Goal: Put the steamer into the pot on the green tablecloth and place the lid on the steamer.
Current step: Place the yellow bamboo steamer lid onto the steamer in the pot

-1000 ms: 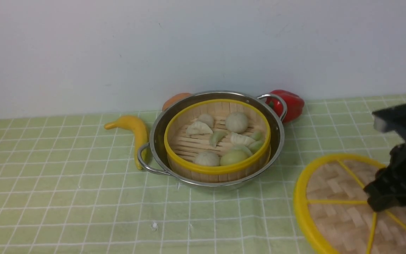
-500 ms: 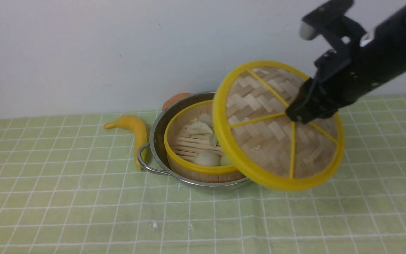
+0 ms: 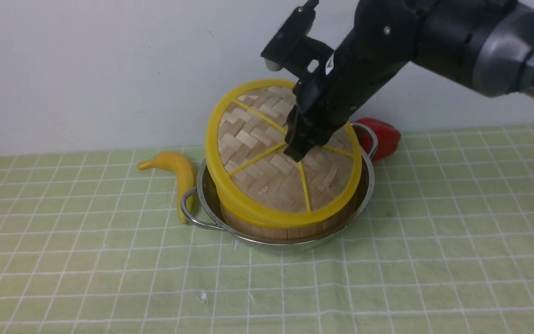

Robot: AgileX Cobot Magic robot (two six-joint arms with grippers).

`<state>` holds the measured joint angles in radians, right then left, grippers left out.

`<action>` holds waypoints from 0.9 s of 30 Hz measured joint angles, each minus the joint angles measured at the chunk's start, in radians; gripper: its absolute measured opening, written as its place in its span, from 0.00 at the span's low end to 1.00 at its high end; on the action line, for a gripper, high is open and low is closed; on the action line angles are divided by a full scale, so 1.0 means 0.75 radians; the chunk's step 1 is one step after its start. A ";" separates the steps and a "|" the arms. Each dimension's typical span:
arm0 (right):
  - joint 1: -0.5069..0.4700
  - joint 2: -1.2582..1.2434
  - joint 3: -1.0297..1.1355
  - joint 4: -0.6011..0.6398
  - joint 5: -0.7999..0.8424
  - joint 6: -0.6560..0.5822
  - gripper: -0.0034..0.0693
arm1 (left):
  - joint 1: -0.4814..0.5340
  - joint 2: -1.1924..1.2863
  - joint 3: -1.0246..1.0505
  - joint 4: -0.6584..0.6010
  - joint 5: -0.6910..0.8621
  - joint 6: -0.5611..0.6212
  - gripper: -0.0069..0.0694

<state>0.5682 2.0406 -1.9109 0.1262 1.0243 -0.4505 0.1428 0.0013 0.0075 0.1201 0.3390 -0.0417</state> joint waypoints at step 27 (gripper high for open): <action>0.000 0.081 -0.031 -0.072 -0.107 0.000 0.25 | 0.000 -0.001 0.000 0.000 0.000 0.000 0.41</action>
<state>0.5682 2.1013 -1.9339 0.0725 0.9440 -0.4505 0.1428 0.0002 0.0075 0.1201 0.3390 -0.0417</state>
